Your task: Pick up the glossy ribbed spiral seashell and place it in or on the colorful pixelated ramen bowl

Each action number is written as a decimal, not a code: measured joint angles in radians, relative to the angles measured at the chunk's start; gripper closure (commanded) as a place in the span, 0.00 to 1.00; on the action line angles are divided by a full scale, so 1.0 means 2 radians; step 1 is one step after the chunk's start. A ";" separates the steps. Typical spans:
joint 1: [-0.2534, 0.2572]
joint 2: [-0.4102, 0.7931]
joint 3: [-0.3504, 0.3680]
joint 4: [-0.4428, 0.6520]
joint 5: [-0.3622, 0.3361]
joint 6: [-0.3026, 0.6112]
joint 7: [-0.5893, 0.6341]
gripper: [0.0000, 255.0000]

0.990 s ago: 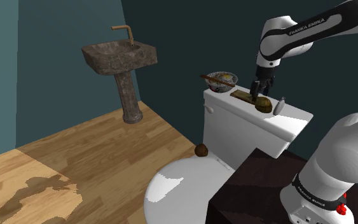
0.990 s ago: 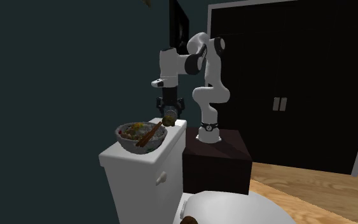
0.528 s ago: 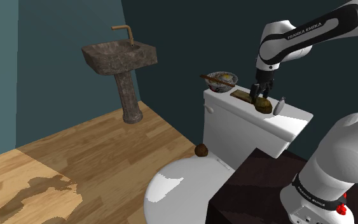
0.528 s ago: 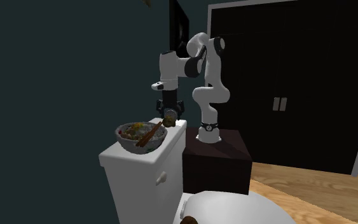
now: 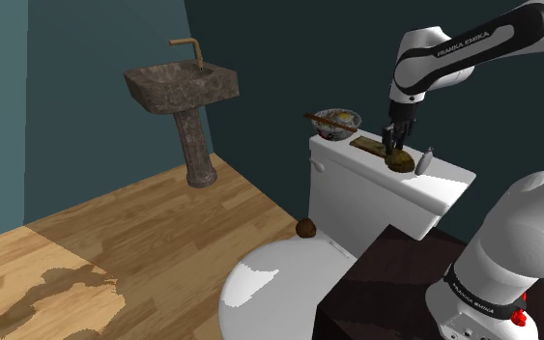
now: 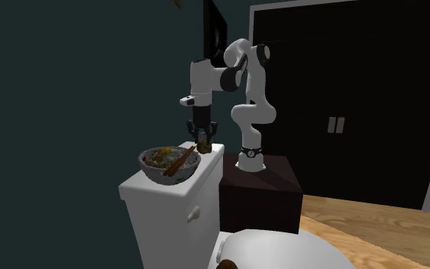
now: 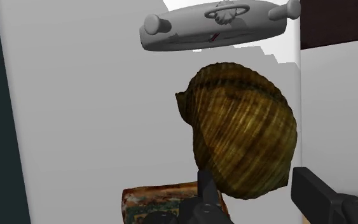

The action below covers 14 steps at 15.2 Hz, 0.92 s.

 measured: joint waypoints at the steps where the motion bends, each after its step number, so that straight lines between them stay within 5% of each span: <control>1: 0.000 0.001 0.000 0.002 0.002 0.000 0.000 1.00; 5: 0.000 -0.009 0.002 -0.003 0.000 0.002 0.003 1.00; 14: 0.002 -0.030 0.014 0.028 0.010 -0.068 0.003 1.00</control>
